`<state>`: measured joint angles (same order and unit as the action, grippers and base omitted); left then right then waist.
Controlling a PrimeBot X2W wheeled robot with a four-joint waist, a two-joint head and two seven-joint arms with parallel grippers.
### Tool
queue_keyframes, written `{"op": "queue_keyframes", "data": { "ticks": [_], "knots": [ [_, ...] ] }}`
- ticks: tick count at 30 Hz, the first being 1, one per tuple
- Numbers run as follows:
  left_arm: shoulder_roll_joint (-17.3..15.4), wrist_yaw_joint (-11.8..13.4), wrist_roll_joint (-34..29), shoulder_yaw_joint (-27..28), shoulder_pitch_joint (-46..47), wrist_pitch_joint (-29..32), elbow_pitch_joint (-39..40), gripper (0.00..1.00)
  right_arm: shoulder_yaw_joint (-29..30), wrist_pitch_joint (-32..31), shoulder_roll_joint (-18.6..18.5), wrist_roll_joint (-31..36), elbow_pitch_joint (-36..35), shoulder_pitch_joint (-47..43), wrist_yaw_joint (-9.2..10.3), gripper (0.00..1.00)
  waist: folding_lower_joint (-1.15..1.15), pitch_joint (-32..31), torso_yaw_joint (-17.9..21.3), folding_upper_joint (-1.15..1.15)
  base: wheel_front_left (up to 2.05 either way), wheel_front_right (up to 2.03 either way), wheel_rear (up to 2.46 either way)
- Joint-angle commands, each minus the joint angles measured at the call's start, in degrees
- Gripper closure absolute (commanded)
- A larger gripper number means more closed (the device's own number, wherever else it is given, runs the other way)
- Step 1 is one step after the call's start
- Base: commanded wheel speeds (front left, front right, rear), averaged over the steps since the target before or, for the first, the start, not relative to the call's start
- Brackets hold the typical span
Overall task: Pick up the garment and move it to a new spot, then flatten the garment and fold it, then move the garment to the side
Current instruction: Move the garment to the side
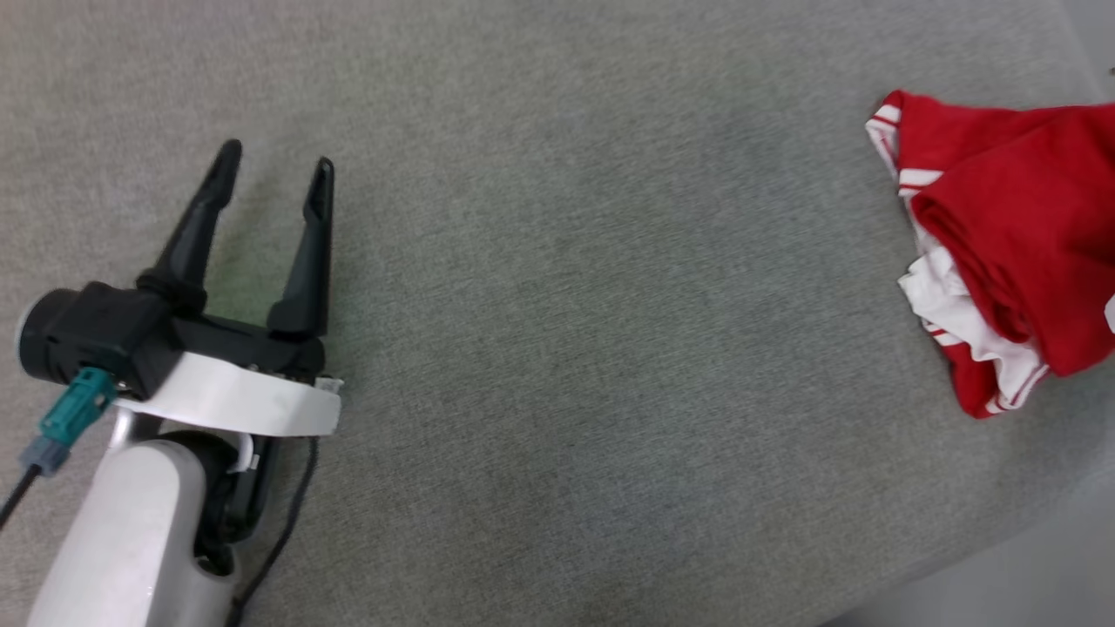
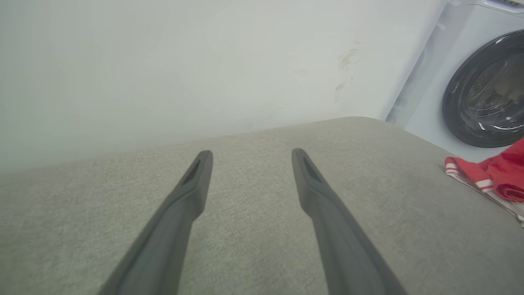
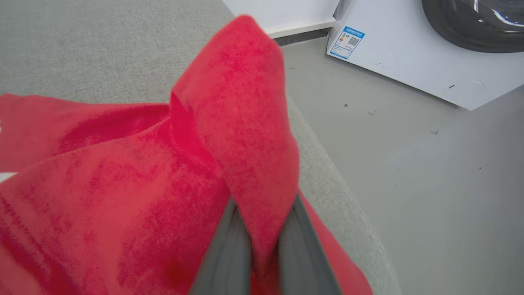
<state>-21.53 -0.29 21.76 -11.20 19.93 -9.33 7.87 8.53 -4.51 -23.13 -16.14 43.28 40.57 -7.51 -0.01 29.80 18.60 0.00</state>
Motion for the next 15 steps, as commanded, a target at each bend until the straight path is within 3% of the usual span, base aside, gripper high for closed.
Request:
{"op": "queue_keyframes", "data": {
  "ticks": [1, 2, 5, 15],
  "knots": [
    [-0.72, -0.02, -0.24, 0.25, 0.89, 0.01, 0.31, 0.0, 0.19, 0.84, -0.19, -0.13, 1.67, 1.52, 0.06, 1.0, 0.01, 1.82, -0.46, 0.0, 0.0, 0.0, 0.0],
    [-0.77, -0.05, -0.23, 0.23, 1.0, 0.11, 0.22, 0.0, 0.2, 1.66, -0.03, 0.06, 2.88, 2.15, 0.06, 1.0, 0.01, 2.16, -0.54, 0.0, 0.0, 0.0, 0.0],
    [-0.88, 0.07, 0.02, 0.48, 0.81, -0.3, -0.14, 0.0, -0.27, 4.13, -0.23, 1.06, 6.7, 3.38, 0.04, 0.0, 0.01, 2.22, -0.59, 0.0, 0.0, 0.0, 0.0],
    [0.28, 0.97, 1.02, 0.29, -2.52, -2.03, -3.08, 0.0, 1.55, 14.33, -1.12, 6.34, 9.78, 4.92, 0.05, 0.0, 0.01, -4.12, -0.21, 0.0, 0.0, 0.0, 0.0]
  ]
}}
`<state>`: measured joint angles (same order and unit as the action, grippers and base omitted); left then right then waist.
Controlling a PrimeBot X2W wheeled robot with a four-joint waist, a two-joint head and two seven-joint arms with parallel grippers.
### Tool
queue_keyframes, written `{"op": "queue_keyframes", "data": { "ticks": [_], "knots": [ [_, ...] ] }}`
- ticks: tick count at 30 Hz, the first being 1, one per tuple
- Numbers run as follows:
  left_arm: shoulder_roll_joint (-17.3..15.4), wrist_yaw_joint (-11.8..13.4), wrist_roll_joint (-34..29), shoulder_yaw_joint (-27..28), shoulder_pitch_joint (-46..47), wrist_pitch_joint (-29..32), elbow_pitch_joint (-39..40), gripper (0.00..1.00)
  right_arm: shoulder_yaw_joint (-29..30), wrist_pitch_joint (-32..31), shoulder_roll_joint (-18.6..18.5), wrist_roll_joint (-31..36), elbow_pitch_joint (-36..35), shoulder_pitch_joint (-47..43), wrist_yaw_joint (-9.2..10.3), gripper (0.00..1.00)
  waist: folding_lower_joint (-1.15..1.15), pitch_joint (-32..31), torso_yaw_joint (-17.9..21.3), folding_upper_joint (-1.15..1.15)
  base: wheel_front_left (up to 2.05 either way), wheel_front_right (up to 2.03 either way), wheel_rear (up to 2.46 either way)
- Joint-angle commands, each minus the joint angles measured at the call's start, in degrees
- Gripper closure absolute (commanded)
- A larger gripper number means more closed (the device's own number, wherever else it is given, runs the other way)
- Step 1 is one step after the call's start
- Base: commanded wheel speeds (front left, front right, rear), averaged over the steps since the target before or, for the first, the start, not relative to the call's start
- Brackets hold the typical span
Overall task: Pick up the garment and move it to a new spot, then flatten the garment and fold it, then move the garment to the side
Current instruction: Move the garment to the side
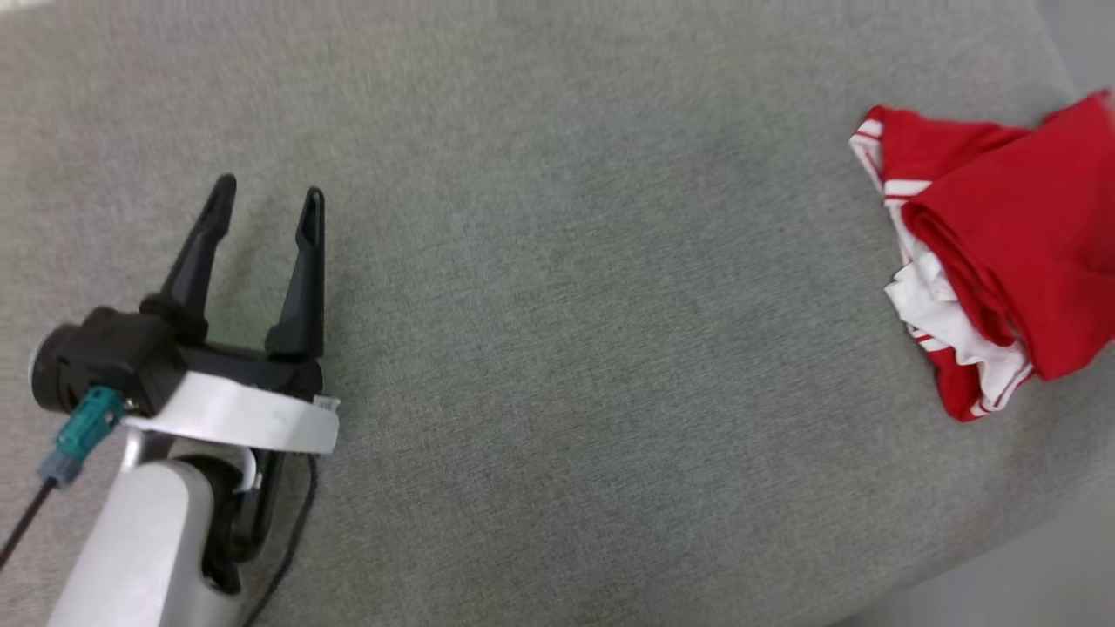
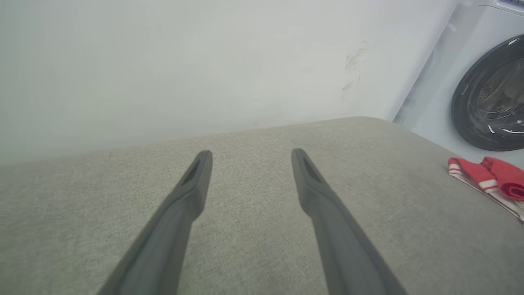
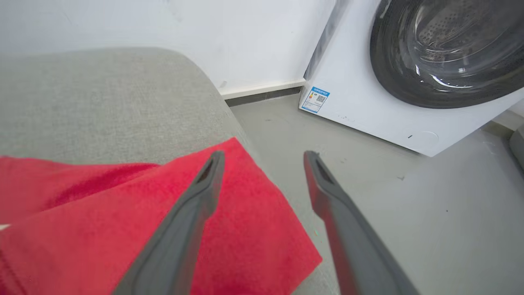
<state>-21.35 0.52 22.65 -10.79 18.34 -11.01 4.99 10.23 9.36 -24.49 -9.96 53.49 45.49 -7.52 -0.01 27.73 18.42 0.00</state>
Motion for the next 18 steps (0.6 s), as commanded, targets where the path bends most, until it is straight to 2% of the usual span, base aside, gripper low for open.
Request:
{"op": "queue_keyframes", "data": {
  "ticks": [1, 8, 18],
  "knots": [
    [0.31, 0.35, 0.18, -0.12, -1.4, -0.46, -0.54, 0.0, -0.21, 0.9, 0.89, -0.16, -1.06, -0.32, 0.06, 0.0, 0.01, -3.06, -0.06, 0.0, 0.0, 0.0, 0.0],
    [1.58, 1.91, 1.11, 0.5, -5.99, -1.83, -2.31, 0.0, -2.73, 1.44, 4.56, 0.89, -9.05, -5.98, 0.06, 0.0, 0.01, -10.6, -0.82, 0.0, 0.0, 0.0, 0.0],
    [3.52, 4.75, 2.7, 2.24, -12.62, -2.98, -2.49, 0.0, -5.92, -1.26, 13.33, -1.19, -28.58, -21.84, 0.05, 0.0, 0.01, -15.99, -6.1, 0.0, 0.0, 0.0, 0.0]
  ]
}}
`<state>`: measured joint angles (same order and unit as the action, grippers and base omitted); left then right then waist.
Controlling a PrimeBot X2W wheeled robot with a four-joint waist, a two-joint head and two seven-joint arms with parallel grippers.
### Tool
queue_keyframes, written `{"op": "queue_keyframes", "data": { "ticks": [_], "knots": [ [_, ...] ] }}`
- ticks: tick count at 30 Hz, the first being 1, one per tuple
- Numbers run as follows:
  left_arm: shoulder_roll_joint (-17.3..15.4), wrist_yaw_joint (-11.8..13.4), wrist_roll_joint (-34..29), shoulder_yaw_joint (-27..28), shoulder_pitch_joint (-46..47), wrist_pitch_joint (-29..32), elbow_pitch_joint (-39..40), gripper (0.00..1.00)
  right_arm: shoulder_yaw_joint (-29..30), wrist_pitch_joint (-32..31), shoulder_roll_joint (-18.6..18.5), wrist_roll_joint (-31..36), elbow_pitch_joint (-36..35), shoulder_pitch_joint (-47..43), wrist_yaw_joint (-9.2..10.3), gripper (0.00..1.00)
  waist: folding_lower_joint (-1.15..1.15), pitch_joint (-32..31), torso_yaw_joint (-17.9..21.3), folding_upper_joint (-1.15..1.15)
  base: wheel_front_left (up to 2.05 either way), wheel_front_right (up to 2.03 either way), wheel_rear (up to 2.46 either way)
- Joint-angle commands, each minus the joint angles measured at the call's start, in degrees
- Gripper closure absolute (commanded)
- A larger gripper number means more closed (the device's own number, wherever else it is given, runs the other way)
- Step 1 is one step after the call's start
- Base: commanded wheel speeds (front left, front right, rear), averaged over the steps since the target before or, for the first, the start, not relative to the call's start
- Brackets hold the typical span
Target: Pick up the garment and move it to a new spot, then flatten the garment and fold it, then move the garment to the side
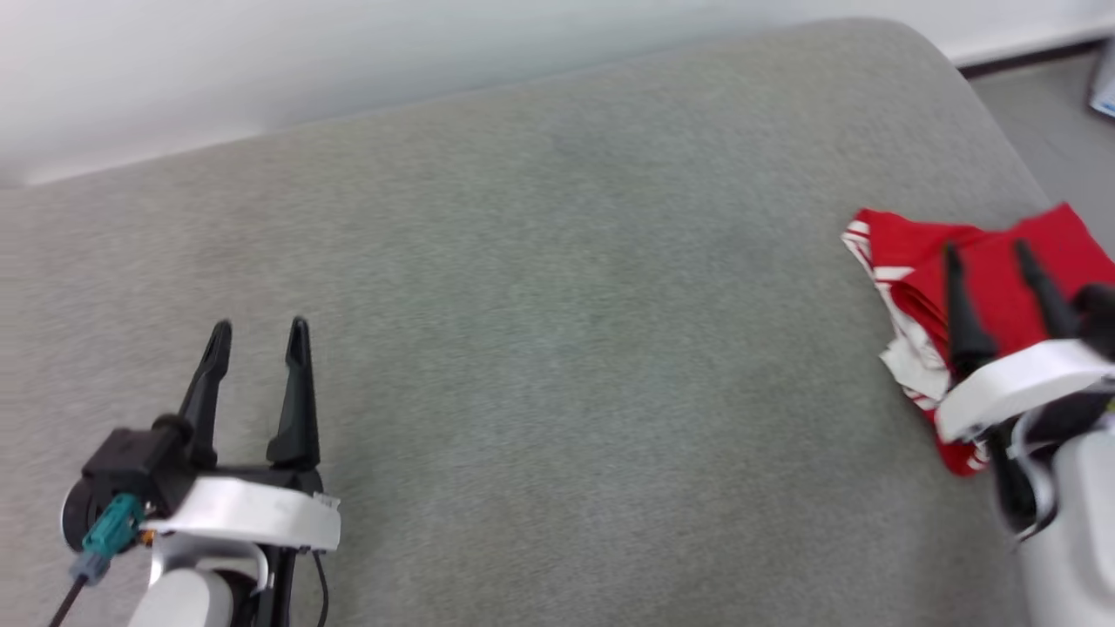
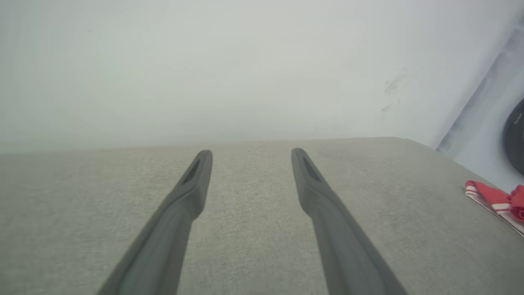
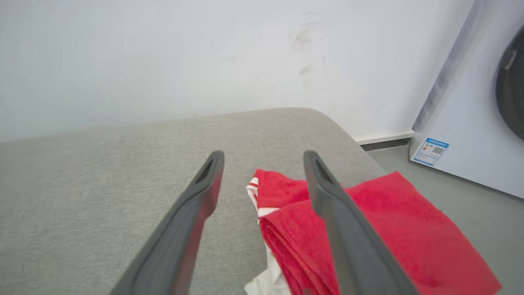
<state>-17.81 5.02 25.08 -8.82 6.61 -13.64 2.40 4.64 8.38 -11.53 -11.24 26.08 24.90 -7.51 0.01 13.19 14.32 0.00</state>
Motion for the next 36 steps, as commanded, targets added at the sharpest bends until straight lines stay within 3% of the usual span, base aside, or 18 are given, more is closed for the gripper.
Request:
{"op": "queue_keyframes", "data": {
  "ticks": [1, 12, 27, 36],
  "knots": [
    [0.18, 0.59, 0.29, 0.49, -1.53, -0.42, 0.29, 0.0, -0.89, -0.83, 1.18, 0.04, -3.16, -2.7, 0.05, 0.0, -0.01, -1.73, -2.78, 0.0, 0.0, 0.0, 0.0],
    [-0.83, 2.21, 0.03, 2.74, -7.4, -1.01, 0.02, 0.0, -7.19, -5.31, 6.49, 0.47, -18.02, -11.82, 0.04, 0.0, -0.01, -4.92, -10.6, 0.0, 0.0, 0.0, 0.0],
    [0.21, 3.16, -0.39, 0.34, -12.65, -0.21, -0.79, 0.0, -5.78, -10.64, 8.17, 2.82, -29.78, -25.36, 0.04, 0.0, -0.01, -12.21, -12.15, 0.0, 0.0, 0.0, 0.0],
    [0.58, 3.48, -0.15, -0.64, -13.93, 0.0, -0.72, 0.0, -5.4, -13.43, 8.56, 3.13, -33.69, -28.72, 0.04, 0.0, -0.01, -13.6, -12.62, 0.0, 0.0, 0.0, 0.0]
  ]
}}
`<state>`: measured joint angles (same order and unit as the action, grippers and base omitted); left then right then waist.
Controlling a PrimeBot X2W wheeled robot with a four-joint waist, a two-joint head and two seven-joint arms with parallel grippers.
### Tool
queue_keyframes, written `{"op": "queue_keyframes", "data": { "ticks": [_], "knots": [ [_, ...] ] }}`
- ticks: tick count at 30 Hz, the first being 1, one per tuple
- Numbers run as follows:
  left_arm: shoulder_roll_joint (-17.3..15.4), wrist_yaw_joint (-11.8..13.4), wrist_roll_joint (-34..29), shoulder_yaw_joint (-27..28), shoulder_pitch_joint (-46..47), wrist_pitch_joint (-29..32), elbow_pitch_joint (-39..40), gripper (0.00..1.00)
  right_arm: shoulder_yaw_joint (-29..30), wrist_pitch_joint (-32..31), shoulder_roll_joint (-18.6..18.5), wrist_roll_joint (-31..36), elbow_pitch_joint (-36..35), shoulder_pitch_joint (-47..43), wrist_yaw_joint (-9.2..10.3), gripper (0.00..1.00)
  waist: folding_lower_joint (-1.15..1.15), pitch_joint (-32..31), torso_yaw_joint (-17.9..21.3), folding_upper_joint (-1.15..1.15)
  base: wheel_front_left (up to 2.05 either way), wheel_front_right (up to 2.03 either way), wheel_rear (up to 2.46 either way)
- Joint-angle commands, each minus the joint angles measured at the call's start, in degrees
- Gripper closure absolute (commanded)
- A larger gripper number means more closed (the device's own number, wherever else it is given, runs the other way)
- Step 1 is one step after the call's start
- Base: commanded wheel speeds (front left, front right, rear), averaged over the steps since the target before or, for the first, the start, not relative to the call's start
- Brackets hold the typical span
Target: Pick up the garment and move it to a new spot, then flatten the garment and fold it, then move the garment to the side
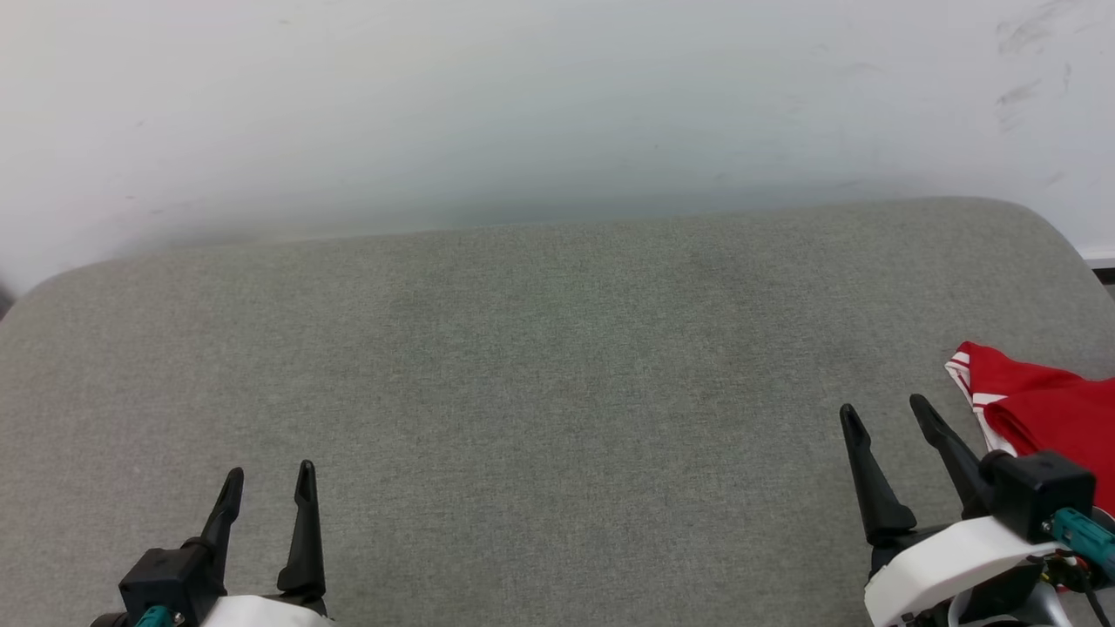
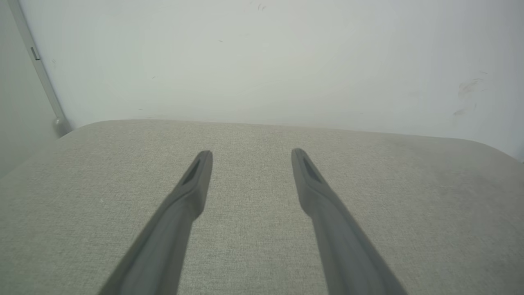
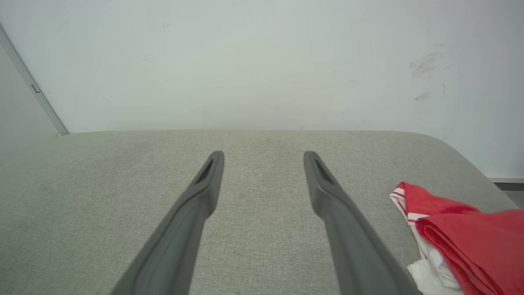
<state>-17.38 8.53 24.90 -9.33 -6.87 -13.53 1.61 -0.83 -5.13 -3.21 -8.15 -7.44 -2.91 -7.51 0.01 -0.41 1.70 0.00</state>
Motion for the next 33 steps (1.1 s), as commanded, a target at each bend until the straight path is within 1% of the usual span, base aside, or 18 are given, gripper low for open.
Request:
{"op": "queue_keyframes", "data": {
  "ticks": [1, 13, 14, 17, 33],
  "knots": [
    [0.13, -0.03, 0.07, -0.18, -0.41, -0.12, 0.03, 0.0, 0.09, -0.2, 0.26, 0.12, -0.44, -0.92, 0.04, 0.0, -0.01, 0.0, -0.01, 0.0, 0.0, 0.0, 0.0],
    [-0.15, -0.03, 0.53, -0.42, -0.05, -0.2, -0.53, 0.0, -0.42, -0.72, 0.41, -0.49, -1.35, -0.78, 0.04, 0.0, -0.01, 0.02, 0.14, 0.0, 0.0, 0.0, 0.0],
    [-0.07, 0.04, 0.52, -0.34, 0.02, 0.0, -0.47, 1.0, -0.35, -0.66, 0.13, -0.45, -1.14, -0.11, 0.0, 1.0, -0.01, 0.02, 0.15, 0.0, 0.0, 0.0, 0.0],
    [0.51, 0.03, 0.66, -0.72, -0.13, 0.11, -1.88, 1.0, -0.42, -0.72, 0.13, -0.53, 0.29, -0.54, 0.0, 1.0, -0.01, 0.01, 0.16, 0.0, 0.0, 0.0, 0.0],
    [2.96, -3.3, 15.28, 2.19, 2.7, 3.79, -4.69, 1.0, -0.11, 0.25, -0.84, -19.32, 4.53, 1.55, 0.0, 1.0, -0.01, 0.09, -0.08, 0.0, 0.0, 0.0, 0.0]
  ]
}}
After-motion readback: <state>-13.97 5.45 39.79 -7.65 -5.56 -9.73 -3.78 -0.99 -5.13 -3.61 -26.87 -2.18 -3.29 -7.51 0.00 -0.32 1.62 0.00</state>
